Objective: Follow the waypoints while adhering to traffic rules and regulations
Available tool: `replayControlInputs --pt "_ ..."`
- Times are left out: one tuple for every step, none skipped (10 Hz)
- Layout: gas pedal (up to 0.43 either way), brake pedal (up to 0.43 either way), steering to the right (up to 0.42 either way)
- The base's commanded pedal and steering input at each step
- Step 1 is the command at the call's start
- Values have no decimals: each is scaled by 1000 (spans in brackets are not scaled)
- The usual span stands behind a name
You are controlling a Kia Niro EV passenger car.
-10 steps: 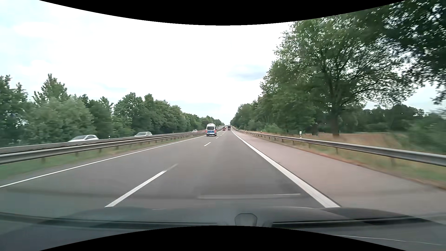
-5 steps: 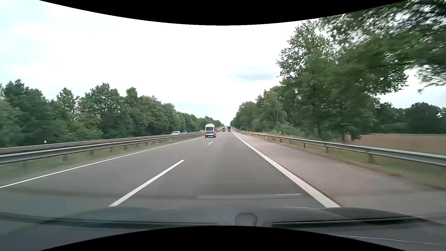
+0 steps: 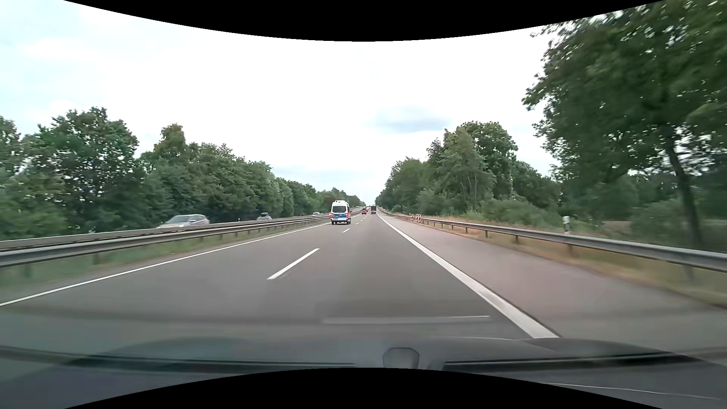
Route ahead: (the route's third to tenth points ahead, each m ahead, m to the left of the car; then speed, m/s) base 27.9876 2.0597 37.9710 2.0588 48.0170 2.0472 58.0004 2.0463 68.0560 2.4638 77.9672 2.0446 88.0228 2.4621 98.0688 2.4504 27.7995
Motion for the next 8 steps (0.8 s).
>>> replayControlInputs --pt "0 201 -1" --pt "0 201 -1" --pt "0 201 -1" --pt "0 201 0" --pt "0 201 0" --pt "0 207 0" --pt "0 213 1" --pt "0 220 1"
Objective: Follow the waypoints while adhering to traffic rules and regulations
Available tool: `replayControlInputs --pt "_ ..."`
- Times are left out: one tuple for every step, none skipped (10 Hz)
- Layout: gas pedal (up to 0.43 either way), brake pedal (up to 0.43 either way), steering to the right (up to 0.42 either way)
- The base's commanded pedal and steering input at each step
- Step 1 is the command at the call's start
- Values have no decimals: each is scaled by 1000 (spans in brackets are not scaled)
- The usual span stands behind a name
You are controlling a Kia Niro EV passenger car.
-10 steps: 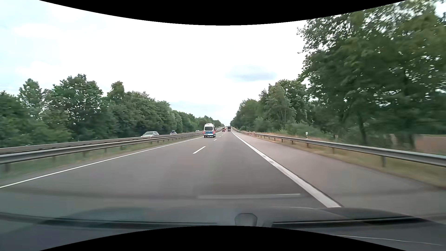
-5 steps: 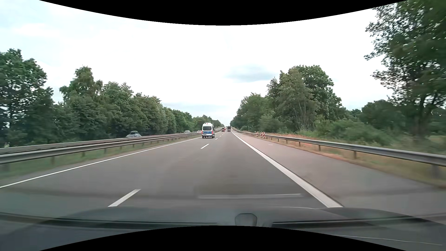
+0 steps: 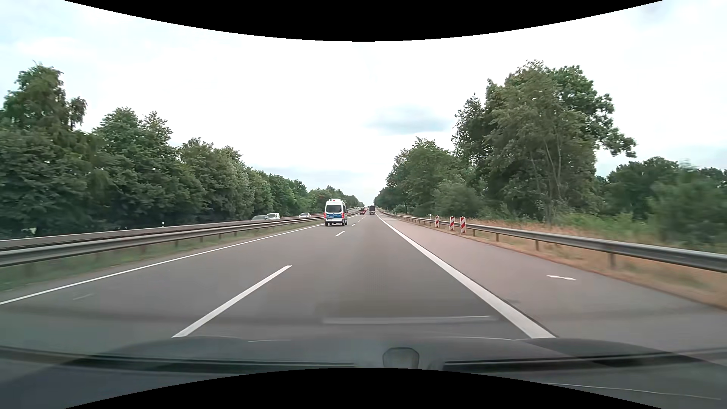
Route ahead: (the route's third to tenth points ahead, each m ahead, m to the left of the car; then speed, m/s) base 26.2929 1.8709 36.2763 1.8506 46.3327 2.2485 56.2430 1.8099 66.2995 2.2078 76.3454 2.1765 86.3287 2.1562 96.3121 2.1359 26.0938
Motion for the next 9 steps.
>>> replayControlInputs --pt "0 226 1" --pt "0 232 1" --pt "0 238 1" --pt "0 244 1" --pt "0 250 1" --pt "0 256 2" --pt "0 256 2" --pt "0 256 2" --pt "0 256 2"
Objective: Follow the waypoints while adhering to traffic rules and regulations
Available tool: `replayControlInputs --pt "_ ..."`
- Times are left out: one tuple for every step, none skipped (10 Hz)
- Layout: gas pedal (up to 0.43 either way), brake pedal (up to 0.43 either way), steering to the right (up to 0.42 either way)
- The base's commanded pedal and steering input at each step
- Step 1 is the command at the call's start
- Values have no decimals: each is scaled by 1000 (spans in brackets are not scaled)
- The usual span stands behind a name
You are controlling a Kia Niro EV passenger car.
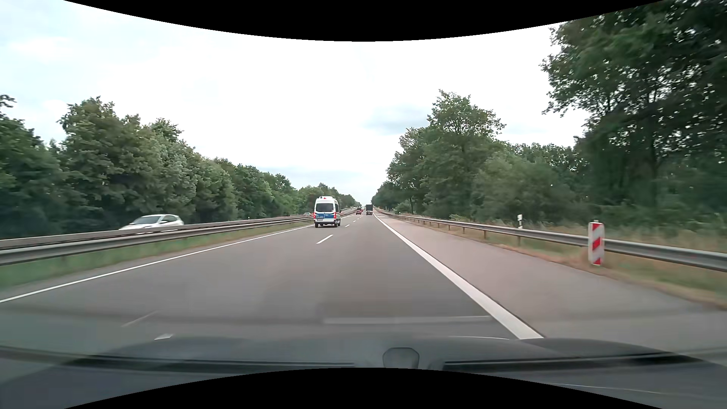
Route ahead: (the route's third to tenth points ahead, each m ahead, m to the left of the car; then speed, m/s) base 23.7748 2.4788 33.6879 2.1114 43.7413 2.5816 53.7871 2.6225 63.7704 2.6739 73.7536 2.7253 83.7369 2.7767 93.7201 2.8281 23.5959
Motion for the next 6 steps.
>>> replayControlInputs --pt "0 256 2" --pt "0 256 1" --pt "0 256 1" --pt "0 256 0" --pt "0 256 1" --pt "0 256 0"
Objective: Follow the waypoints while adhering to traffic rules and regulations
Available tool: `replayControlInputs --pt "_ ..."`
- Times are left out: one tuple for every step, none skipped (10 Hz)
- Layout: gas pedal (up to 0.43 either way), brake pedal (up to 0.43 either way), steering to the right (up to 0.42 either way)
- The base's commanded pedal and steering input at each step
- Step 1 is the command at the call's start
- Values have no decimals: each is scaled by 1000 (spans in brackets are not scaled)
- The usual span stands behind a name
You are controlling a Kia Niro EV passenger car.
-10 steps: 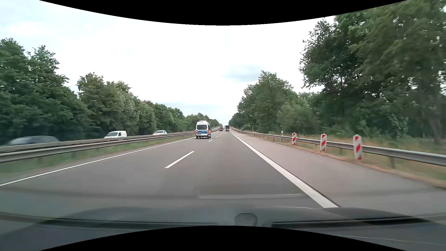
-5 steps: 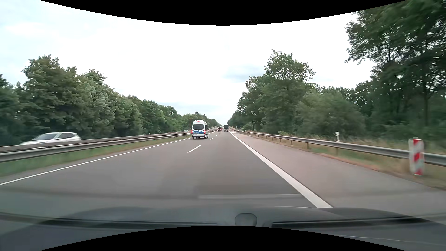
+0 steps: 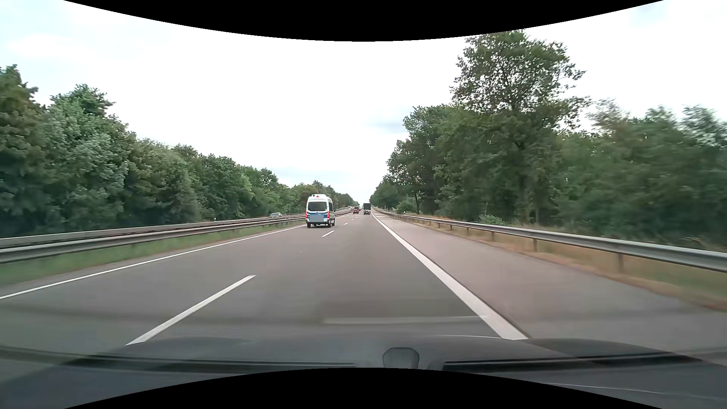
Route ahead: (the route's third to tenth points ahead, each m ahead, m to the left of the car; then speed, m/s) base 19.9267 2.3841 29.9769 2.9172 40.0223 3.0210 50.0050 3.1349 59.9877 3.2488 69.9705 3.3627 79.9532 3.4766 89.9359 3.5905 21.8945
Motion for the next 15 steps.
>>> replayControlInputs --pt "0 256 -1" --pt "0 256 -1" --pt "0 256 -3" --pt "0 256 -3" --pt "0 256 -3" --pt "0 250 -4" --pt "0 250 -4" --pt "0 250 -5" --pt "0 244 -6" --pt "0 232 -6" --pt "0 213 -7" --pt "0 195 -7" --pt "0 195 -7" --pt "0 195 -7" --pt "0 183 -6"
